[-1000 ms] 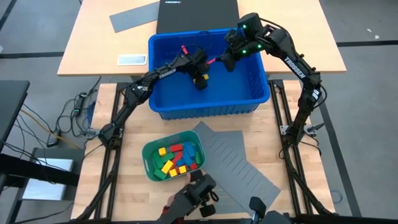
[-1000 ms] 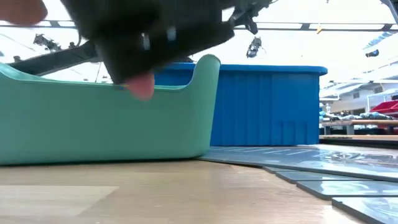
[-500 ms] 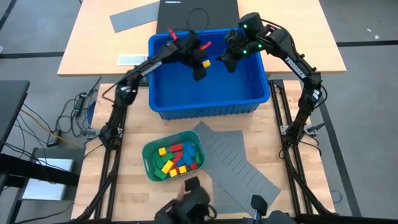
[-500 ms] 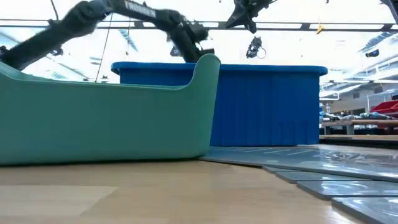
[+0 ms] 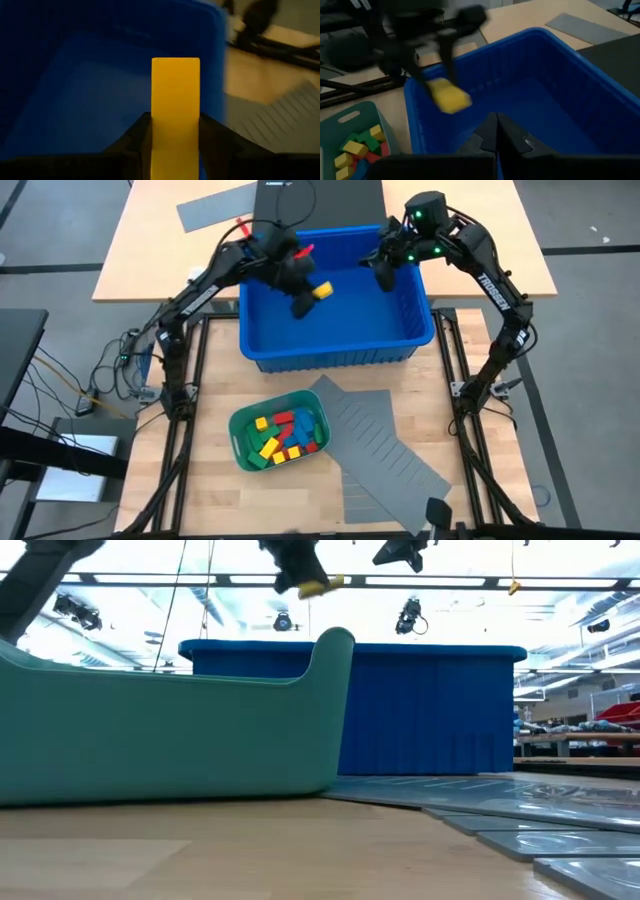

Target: Sort Items/Unsort Items

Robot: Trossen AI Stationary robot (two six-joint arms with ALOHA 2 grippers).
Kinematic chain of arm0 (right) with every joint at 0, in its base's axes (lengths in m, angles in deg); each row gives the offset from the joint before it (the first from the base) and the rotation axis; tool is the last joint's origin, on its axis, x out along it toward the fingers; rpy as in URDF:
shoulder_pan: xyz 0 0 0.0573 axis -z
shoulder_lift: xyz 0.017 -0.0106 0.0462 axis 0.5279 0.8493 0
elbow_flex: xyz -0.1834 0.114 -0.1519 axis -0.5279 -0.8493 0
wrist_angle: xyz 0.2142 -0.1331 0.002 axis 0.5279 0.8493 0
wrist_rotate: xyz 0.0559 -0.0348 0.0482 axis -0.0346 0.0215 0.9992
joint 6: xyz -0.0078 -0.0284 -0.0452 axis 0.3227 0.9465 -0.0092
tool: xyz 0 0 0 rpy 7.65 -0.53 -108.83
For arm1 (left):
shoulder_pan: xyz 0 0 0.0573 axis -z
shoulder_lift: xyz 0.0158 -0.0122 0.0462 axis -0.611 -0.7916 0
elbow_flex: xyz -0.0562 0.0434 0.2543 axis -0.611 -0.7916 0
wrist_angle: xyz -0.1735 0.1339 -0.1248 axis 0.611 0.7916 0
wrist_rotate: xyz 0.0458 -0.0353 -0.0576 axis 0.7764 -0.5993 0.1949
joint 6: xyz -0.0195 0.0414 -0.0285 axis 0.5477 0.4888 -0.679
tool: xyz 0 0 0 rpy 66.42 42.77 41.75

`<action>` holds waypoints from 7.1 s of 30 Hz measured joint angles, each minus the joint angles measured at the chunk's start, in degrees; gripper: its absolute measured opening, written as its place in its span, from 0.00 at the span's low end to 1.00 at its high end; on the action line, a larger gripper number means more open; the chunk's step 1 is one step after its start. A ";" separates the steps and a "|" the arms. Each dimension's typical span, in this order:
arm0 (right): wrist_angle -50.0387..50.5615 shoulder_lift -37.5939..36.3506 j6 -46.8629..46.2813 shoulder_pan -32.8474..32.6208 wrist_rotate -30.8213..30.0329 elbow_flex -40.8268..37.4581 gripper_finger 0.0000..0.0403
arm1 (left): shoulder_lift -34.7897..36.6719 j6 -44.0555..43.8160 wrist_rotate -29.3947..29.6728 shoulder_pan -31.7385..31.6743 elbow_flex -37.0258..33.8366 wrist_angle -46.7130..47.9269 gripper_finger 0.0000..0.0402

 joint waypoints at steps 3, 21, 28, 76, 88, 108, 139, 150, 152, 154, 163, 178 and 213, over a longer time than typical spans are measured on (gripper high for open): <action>0.62 -0.82 0.21 0.04 -0.03 0.00 0.00 | 2.87 -0.58 -0.61 3.46 0.00 6.07 0.31; -2.10 -1.77 -5.13 -11.21 -11.46 0.00 0.00 | 27.94 -10.71 -1.05 22.12 -38.77 -14.04 0.31; 0.63 -1.79 -8.16 -16.60 -15.72 0.00 0.00 | 40.82 -20.36 1.49 27.67 -66.07 -32.33 0.31; -19.60 -1.62 -15.82 -46.39 -0.11 -45.01 0.00 | 48.89 -31.14 -2.51 48.97 -79.56 -24.93 0.02; -41.05 3.18 -23.37 -45.46 -3.93 -58.86 0.00 | 50.92 -39.37 1.66 60.72 -79.56 -21.85 0.01; -49.81 -11.20 -20.16 -42.54 -6.41 -50.12 0.00 | 58.74 -34.28 13.92 50.27 -79.62 -44.75 0.00; -50.41 -61.53 -13.07 -29.86 -6.45 -88.35 0.00 | 81.48 -17.85 -5.66 15.73 -103.08 -57.87 0.00; -50.06 -82.85 -16.50 -24.11 -2.84 -103.37 0.00 | 101.71 -20.30 -1.20 15.73 -122.29 -58.22 0.00; -49.58 -86.46 -17.84 -23.57 -2.57 -105.40 0.00 | 104.89 -20.81 -1.09 15.73 -123.34 -54.18 0.00; -49.24 -89.73 -17.95 -23.19 -2.65 -107.11 0.00 | 107.71 -20.87 0.12 15.75 -123.69 -50.59 0.00; -62.10 -95.56 -22.50 -22.84 -7.02 -121.53 0.00 | 109.98 -20.41 4.59 15.79 -123.45 -49.89 0.00; -61.42 -95.02 -20.92 -26.41 -17.59 -123.64 0.00 | 109.87 -19.20 10.28 15.86 -132.55 -63.47 0.00; -58.28 -95.60 -19.92 -26.47 -17.39 -123.62 0.03 | 102.15 -13.08 8.41 15.77 -132.74 -70.32 0.02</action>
